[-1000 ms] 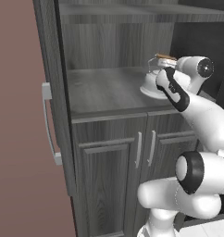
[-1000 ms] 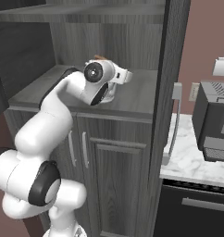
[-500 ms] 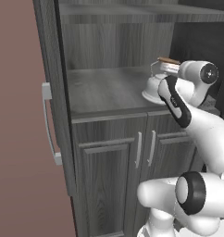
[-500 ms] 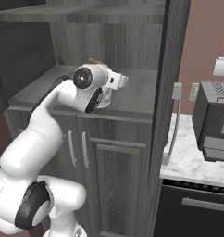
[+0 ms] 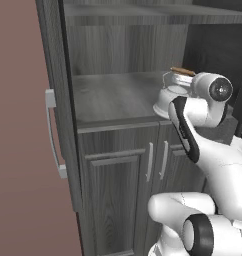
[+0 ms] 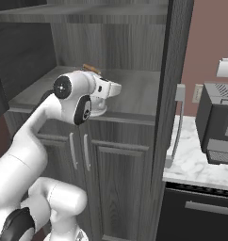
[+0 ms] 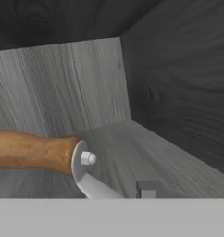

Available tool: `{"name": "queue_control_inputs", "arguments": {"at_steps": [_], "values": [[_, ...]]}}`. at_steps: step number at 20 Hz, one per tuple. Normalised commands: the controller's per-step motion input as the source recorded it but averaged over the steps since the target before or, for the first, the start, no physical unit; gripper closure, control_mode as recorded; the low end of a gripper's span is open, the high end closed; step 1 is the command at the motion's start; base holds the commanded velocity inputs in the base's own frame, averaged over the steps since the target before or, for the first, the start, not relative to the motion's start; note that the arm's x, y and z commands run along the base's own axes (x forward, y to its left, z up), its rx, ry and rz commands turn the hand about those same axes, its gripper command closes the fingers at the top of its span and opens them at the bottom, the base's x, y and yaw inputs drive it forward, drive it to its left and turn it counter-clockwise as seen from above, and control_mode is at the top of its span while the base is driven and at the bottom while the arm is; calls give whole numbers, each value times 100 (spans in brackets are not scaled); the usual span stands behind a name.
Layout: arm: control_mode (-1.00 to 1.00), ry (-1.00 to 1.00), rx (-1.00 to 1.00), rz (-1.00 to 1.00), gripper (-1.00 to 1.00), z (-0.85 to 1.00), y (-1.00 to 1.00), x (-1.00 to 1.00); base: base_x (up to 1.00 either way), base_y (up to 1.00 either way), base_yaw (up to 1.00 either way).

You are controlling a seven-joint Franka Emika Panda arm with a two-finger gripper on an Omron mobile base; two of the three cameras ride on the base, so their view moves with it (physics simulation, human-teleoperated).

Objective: Open the cabinet, pick the kettle from the cabinet, and place it in the sink.

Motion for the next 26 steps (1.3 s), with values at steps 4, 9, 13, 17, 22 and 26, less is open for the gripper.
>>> {"name": "queue_control_inputs", "arguments": {"at_steps": [4, 9, 13, 17, 22, 26], "values": [[-100, 0, 0, -7, 100, 3, 18, -50, 0, 0, 0], [-100, 0, 0, -6, 100, 2, 17, -48, 0, 0, 0], [-100, 0, 0, -2, 100, 3, 15, -46, 0, 0, 0], [-100, 0, -1, 0, 100, 0, 15, -47, 0, 0, 0], [-100, 0, -1, 0, 100, 0, 16, -48, 0, 0, 0], [-100, 0, 0, 0, 100, 0, 17, -50, 0, 0, 0]]}}
